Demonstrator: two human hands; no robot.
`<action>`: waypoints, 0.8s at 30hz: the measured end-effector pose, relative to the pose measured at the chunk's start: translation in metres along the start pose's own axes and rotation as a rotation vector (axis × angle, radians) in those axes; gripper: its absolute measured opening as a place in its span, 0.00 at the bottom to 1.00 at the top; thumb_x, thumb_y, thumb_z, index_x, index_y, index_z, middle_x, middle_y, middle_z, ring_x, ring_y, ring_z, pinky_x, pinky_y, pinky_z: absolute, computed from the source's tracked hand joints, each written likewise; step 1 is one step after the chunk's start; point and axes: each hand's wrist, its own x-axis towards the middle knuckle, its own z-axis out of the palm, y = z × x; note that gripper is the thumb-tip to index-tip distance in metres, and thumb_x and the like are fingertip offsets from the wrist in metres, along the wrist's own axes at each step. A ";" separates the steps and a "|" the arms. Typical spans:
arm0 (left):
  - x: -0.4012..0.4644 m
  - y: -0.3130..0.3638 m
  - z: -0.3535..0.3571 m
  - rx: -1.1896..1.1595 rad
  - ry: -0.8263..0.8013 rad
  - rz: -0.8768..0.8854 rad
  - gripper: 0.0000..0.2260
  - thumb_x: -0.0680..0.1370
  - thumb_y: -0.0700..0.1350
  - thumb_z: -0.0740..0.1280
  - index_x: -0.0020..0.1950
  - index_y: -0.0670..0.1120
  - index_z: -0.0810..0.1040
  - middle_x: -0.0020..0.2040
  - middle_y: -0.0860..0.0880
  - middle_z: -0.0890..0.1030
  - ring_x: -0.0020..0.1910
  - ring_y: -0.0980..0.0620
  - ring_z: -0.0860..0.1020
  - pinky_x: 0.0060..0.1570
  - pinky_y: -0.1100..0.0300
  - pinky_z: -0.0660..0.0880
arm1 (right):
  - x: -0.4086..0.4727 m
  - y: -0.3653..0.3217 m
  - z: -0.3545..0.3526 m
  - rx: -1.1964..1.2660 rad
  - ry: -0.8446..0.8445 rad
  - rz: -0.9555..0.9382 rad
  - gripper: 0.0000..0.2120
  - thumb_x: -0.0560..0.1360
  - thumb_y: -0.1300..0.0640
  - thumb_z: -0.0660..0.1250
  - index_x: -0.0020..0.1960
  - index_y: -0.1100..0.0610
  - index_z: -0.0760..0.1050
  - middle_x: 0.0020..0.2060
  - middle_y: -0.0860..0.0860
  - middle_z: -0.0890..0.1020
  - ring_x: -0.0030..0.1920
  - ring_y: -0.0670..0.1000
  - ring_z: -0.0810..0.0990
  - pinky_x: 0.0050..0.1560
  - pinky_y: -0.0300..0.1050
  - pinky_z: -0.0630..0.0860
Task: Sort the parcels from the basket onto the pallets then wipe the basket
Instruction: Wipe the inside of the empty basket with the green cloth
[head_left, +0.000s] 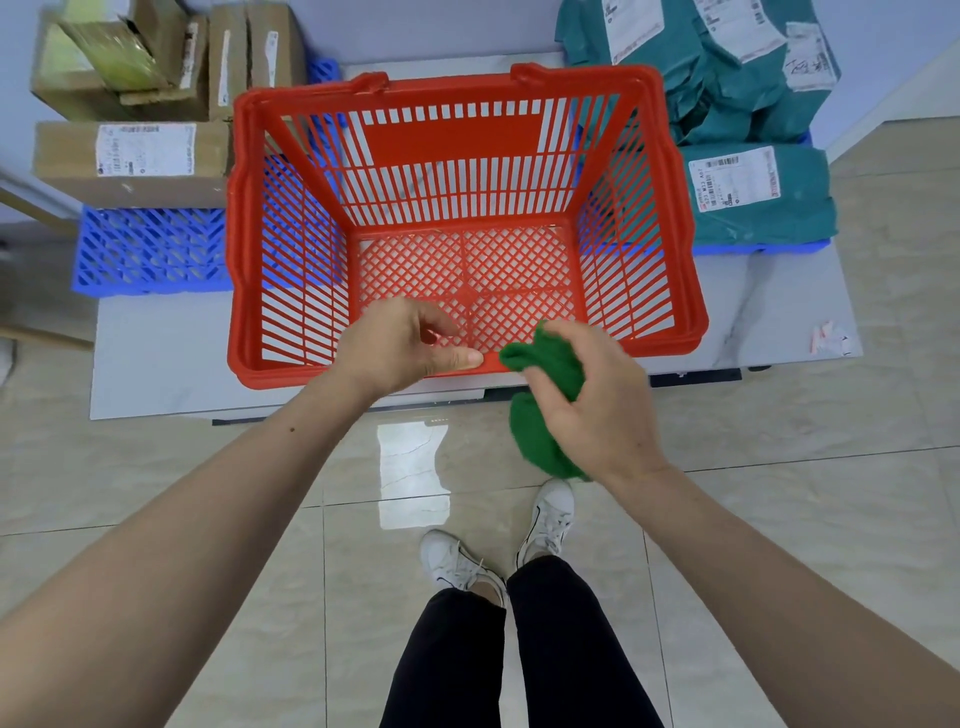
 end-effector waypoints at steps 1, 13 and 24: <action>-0.004 -0.002 0.001 0.137 0.058 0.012 0.32 0.60 0.73 0.66 0.54 0.53 0.84 0.49 0.55 0.84 0.50 0.54 0.81 0.50 0.51 0.80 | 0.008 -0.002 -0.006 0.046 0.023 0.038 0.17 0.73 0.55 0.73 0.61 0.53 0.74 0.50 0.45 0.79 0.50 0.47 0.79 0.52 0.48 0.78; -0.015 -0.035 0.004 0.452 0.483 -0.002 0.29 0.80 0.63 0.49 0.46 0.48 0.84 0.47 0.50 0.83 0.46 0.46 0.80 0.36 0.59 0.65 | 0.076 -0.020 -0.013 0.124 -0.026 0.343 0.04 0.74 0.57 0.70 0.49 0.53 0.81 0.45 0.47 0.82 0.48 0.48 0.80 0.52 0.49 0.77; -0.012 -0.031 0.008 0.447 0.510 -0.084 0.26 0.82 0.59 0.48 0.43 0.46 0.80 0.45 0.46 0.81 0.45 0.42 0.79 0.41 0.50 0.75 | 0.074 -0.056 0.054 -0.355 -0.592 0.074 0.17 0.80 0.45 0.62 0.63 0.54 0.77 0.59 0.58 0.78 0.61 0.59 0.74 0.62 0.52 0.70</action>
